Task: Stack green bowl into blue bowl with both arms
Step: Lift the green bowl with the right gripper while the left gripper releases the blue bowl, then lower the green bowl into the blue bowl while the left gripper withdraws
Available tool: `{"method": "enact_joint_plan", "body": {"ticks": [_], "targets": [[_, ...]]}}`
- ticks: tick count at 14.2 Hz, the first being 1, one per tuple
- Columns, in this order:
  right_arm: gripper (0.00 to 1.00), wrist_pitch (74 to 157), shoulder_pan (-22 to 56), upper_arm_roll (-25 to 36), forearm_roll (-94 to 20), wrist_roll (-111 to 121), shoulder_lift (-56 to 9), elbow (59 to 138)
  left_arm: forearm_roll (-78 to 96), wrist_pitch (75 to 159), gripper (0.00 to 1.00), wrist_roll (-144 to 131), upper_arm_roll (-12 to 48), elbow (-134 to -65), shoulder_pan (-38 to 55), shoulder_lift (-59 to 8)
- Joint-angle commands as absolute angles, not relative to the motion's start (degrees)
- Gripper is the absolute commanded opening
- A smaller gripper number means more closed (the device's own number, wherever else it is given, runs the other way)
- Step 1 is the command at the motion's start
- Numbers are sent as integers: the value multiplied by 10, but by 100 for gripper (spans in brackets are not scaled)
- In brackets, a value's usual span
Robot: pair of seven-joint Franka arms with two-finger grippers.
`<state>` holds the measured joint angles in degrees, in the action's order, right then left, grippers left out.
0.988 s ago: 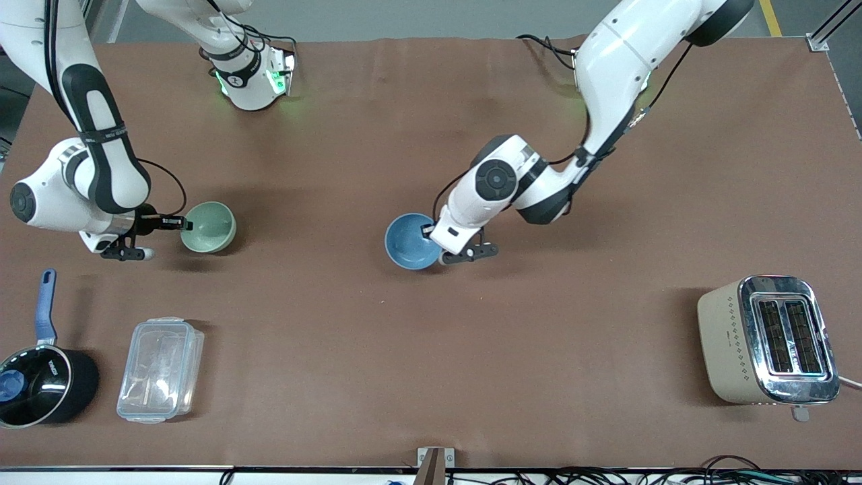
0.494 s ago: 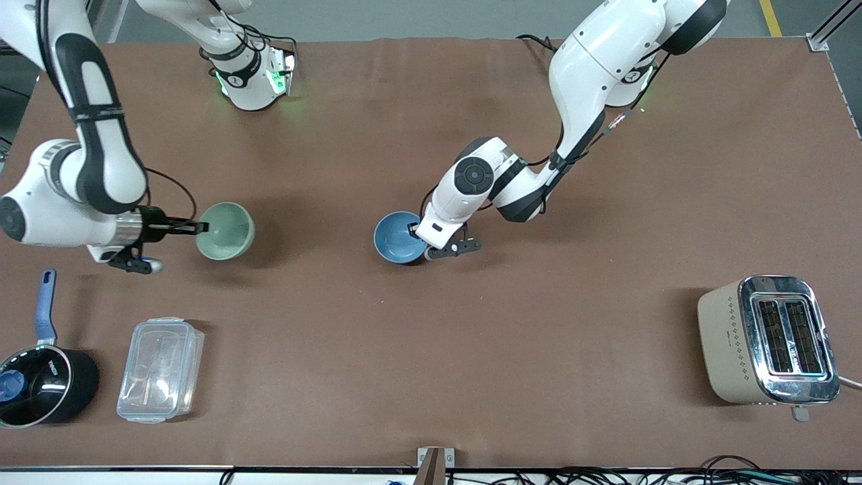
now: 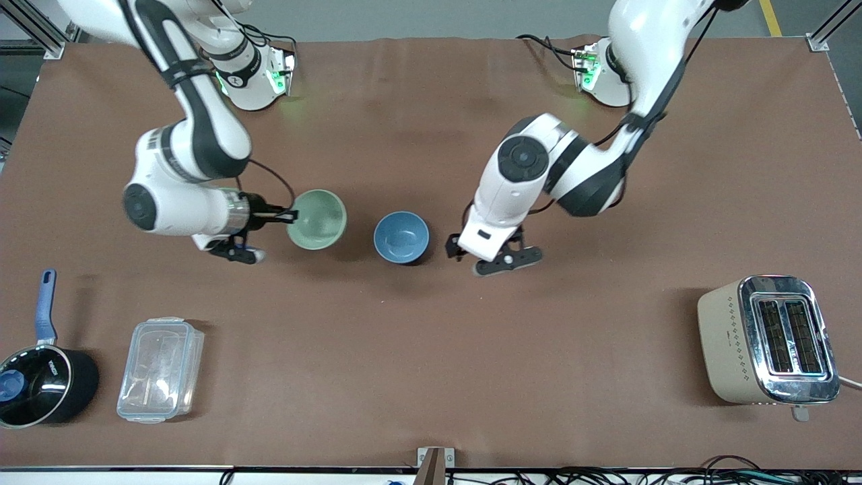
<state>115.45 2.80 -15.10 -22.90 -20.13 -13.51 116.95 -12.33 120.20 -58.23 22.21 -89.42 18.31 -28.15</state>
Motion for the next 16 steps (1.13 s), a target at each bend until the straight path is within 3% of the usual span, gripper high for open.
{"method": "enact_joint_plan", "body": {"ticks": [1, 5, 10, 16], "targets": [[5, 1217, 20, -229, -239, -278, -117, 1179, -178, 1128, 100, -579, 220, -885, 172, -235], [5, 1290, 25, -281, -226, -335, -120, 1179, -185, 1073, 100, -486, 221, -885, 113, -166], [3, 1328, 49, -283, -155, -384, -129, 1184, -140, 1000, 100, -258, 226, -885, 15, -89], [3, 1367, 50, -284, -66, -438, -192, 1174, -62, 906, 100, -53, 221, -888, -83, -7]]}}
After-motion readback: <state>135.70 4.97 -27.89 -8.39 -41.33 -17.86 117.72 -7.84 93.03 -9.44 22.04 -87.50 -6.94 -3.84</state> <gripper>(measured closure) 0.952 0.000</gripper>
